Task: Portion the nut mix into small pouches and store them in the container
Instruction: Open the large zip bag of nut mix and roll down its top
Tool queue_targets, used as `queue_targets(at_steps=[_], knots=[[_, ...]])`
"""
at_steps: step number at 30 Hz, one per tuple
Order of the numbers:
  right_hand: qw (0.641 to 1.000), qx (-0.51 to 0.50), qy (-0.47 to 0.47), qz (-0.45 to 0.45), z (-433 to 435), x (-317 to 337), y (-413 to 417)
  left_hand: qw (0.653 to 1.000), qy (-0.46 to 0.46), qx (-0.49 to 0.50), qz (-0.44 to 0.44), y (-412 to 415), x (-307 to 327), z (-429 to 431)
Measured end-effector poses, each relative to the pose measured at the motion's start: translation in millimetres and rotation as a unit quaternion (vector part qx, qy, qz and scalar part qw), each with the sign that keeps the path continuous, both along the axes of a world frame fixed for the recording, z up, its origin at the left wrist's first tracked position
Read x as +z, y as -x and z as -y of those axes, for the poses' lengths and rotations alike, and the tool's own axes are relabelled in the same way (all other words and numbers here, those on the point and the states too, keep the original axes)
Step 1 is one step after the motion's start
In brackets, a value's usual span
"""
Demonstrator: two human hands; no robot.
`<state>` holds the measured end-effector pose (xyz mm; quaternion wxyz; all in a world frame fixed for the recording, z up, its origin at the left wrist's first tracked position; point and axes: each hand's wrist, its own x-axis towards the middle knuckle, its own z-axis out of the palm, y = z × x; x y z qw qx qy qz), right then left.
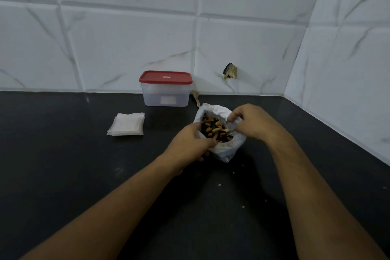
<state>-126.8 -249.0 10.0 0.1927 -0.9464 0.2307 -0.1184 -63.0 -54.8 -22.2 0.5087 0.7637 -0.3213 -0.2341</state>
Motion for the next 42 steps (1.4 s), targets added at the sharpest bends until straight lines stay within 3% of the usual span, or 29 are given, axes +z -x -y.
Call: queue_targets(at_steps=[7,11,16,18,20,22,28,33,42], knots=[[0.999,0.015,-0.018,0.025,-0.6,0.0,1.6,1.0,0.015,0.006,0.026,5.4,0.7,-1.3],[1.0,-0.002,0.014,-0.02,-1.5,-2.9,1.9,0.999,0.011,0.002,0.031,4.2,-0.5,-0.8],[0.999,-0.013,0.048,0.018,-3.8,-5.0,0.2,1.0,0.022,-0.006,0.019,0.8,-5.1,1.6],[0.998,-0.006,0.051,0.033,-2.2,-7.9,-2.0,0.997,0.018,0.009,0.072,-1.9,-6.4,1.8],[0.997,-0.004,0.046,0.056,-0.9,-10.9,-4.4,0.978,-0.01,0.059,0.201,-10.7,-10.9,2.4],[0.996,-0.005,0.037,0.077,-1.0,-13.2,-7.3,0.963,-0.018,0.078,0.256,-19.1,-15.9,3.8],[0.996,0.006,-0.032,0.081,-0.3,-17.8,-11.1,0.983,-0.009,0.036,0.18,-38.5,-9.4,17.3],[0.993,0.005,-0.074,0.088,0.0,-19.6,-10.7,0.99,-0.058,0.024,0.123,-47.1,1.5,30.6],[0.984,0.009,-0.066,0.168,-1.5,-21.4,-10.6,0.955,0.015,0.062,0.29,-43.1,-19.6,30.4]])
